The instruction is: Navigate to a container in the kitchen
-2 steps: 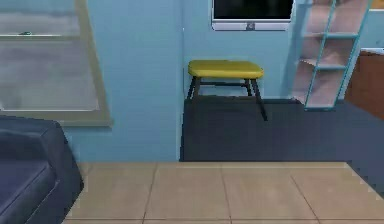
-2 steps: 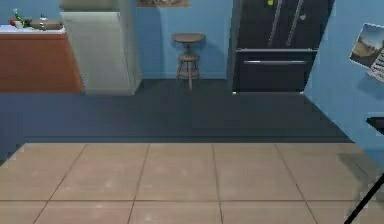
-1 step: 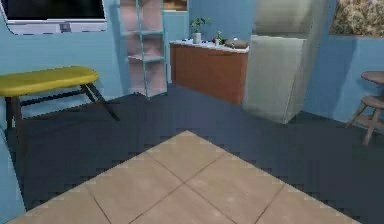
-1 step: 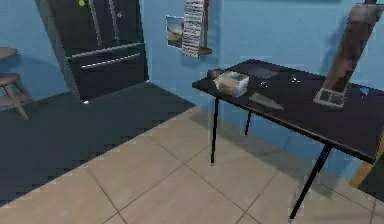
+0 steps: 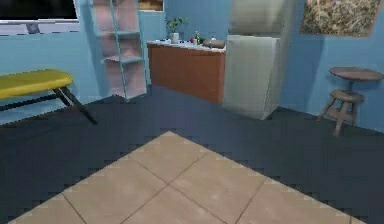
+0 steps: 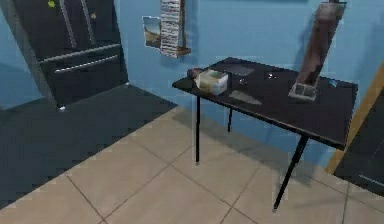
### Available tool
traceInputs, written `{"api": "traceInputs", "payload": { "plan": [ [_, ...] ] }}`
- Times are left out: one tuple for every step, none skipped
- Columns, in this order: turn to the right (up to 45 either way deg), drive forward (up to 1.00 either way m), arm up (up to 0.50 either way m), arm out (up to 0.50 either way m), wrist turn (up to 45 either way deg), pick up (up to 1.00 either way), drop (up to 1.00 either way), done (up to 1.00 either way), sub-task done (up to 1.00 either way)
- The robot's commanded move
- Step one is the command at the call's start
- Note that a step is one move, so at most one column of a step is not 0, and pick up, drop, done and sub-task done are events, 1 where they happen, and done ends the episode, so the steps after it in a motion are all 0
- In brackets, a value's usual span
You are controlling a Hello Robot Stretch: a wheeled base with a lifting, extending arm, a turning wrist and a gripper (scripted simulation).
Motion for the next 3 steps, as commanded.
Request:
{"api": "traceInputs", "payload": {
  "plan": [
    [0.0, 1.0, 0.0, 0.0, 0.0, 0.0, 0.0, 0.0, 0.0],
    [0.0, 1.0, 0.0, 0.0, 0.0, 0.0, 0.0, 0.0, 0.0],
    [3.0, 0.0, 0.0, 0.0, 0.0, 0.0, 0.0, 0.0, 0.0]
  ]
}}
